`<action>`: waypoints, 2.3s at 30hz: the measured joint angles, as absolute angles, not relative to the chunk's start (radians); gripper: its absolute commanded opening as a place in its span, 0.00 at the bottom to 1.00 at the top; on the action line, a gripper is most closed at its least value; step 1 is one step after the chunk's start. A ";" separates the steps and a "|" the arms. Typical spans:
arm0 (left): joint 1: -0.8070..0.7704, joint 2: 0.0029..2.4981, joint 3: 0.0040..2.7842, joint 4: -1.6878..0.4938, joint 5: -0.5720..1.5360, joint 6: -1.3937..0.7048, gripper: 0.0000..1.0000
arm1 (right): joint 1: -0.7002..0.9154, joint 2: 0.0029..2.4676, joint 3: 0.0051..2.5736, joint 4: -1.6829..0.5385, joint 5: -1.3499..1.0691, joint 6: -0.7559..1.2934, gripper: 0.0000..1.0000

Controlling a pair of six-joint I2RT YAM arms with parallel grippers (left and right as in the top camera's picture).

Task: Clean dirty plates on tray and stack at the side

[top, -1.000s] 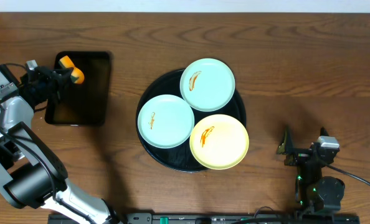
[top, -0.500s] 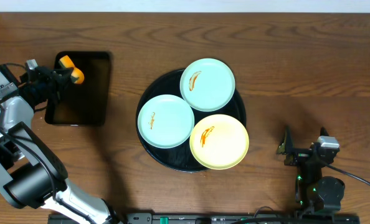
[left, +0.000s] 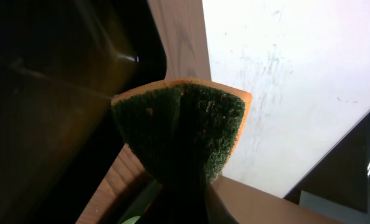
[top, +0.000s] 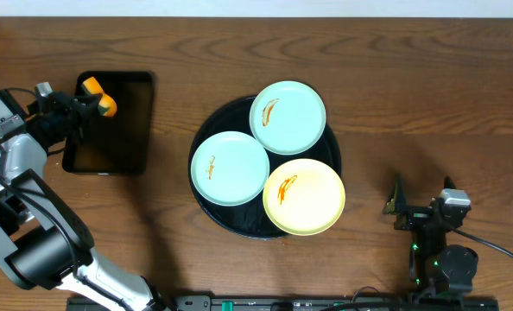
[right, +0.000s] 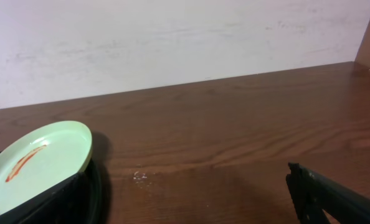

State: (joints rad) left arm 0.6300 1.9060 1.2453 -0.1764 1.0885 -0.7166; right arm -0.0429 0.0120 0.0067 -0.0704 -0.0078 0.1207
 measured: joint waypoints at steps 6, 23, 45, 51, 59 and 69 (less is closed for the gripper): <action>0.630 1.906 1.246 -0.176 1.089 -0.704 0.08 | -0.043 0.012 0.007 -0.070 -0.008 0.121 0.99; 0.650 1.906 1.244 0.088 1.334 -1.071 0.08 | -0.043 0.012 0.007 -0.070 -0.008 0.121 0.99; 0.643 1.895 1.251 -0.204 1.113 -0.771 0.07 | -0.043 0.012 0.007 -0.070 -0.008 0.121 0.99; 0.638 1.895 1.244 -0.445 0.779 -0.714 0.07 | -0.043 0.012 0.007 -0.071 -0.008 0.121 0.99; 0.637 1.894 1.249 -0.148 1.155 -0.842 0.07 | -0.043 0.012 0.007 -0.070 -0.008 0.121 0.99; 0.633 1.893 1.256 -0.447 0.846 -0.728 0.08 | -0.043 0.012 0.007 -0.070 -0.008 0.121 0.99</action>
